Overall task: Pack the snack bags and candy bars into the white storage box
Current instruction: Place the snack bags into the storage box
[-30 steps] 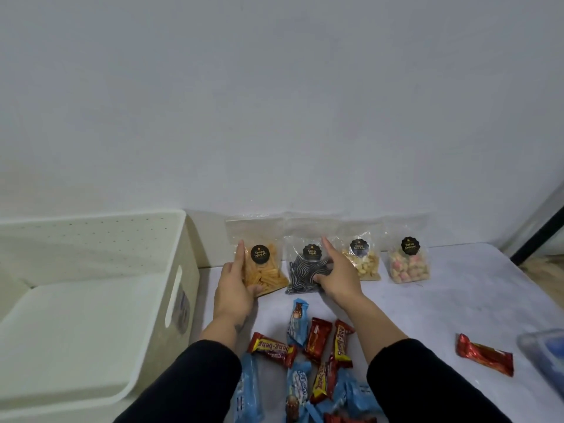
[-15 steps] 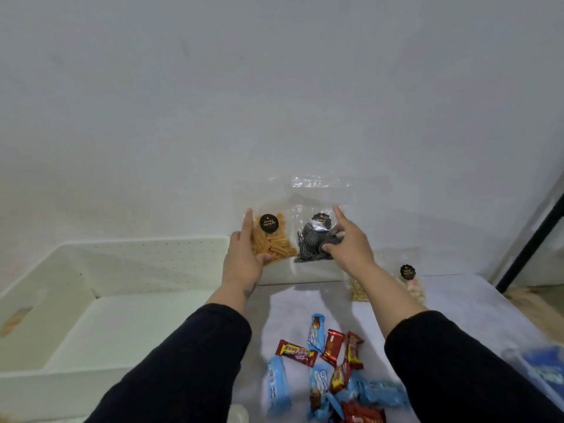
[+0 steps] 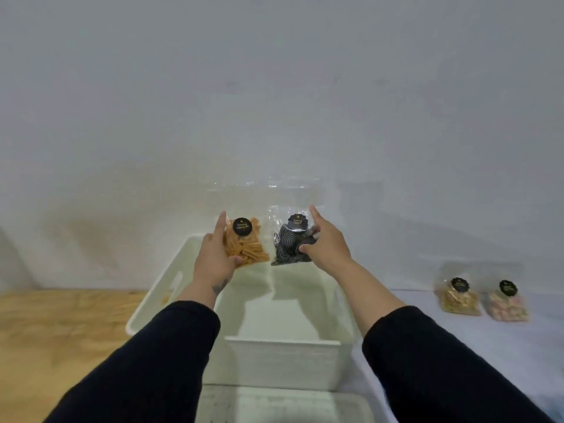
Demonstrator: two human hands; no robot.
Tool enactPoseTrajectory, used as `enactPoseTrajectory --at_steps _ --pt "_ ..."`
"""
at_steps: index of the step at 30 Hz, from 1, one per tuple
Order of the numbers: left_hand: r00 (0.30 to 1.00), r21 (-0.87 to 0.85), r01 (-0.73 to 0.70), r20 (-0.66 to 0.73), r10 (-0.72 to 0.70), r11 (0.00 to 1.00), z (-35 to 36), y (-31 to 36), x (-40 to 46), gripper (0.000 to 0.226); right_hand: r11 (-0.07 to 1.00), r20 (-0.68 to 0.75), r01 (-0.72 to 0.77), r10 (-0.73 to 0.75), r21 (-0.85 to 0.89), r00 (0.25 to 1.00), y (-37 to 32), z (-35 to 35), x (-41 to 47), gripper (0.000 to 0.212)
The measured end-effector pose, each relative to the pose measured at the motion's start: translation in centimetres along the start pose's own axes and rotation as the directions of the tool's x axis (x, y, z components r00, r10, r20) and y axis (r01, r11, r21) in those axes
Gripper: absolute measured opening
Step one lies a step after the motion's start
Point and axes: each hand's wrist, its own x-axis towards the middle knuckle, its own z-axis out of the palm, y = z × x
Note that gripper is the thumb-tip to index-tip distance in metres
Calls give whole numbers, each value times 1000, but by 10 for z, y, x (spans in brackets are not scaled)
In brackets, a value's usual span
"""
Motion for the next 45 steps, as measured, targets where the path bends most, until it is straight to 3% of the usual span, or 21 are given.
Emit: enactPoseTrajectory --at_steps 8,13,19,24,29,32,36,38,41,45 --pt "951 207 200 193 -241 958 -20 -109 7 102 987 181 -156 162 -43 970 16 123 3 92" --pt "920 147 268 254 -299 952 3 -142 33 99 975 245 -178 206 -135 947 32 158 25 88" --pt "918 204 246 265 -295 948 21 -155 63 92 976 316 -178 210 -127 925 30 180 45 84" --pt "912 394 200 260 -317 897 28 -156 59 106 971 358 -196 232 -133 904 33 188 46 80" --pt "868 321 319 279 -411 892 35 -144 62 116 969 363 -183 233 -166 902 28 175 46 77" --pt "866 365 315 266 -422 876 31 -129 63 105 961 382 -144 228 -236 896 23 165 44 73" --pt "873 522 215 276 -402 825 15 -98 59 57 949 359 -88 199 -303 912 13 144 36 57" --pt "861 550 125 353 -366 825 7 -82 56 39 936 346 -19 149 -350 926 7 129 26 49" --pt "819 539 -50 505 -274 841 4 -52 43 41 897 347 86 77 -433 935 2 102 7 42" --pt "772 526 -334 629 -93 782 17 -7 20 42 837 307 136 40 -530 951 4 55 -21 39"
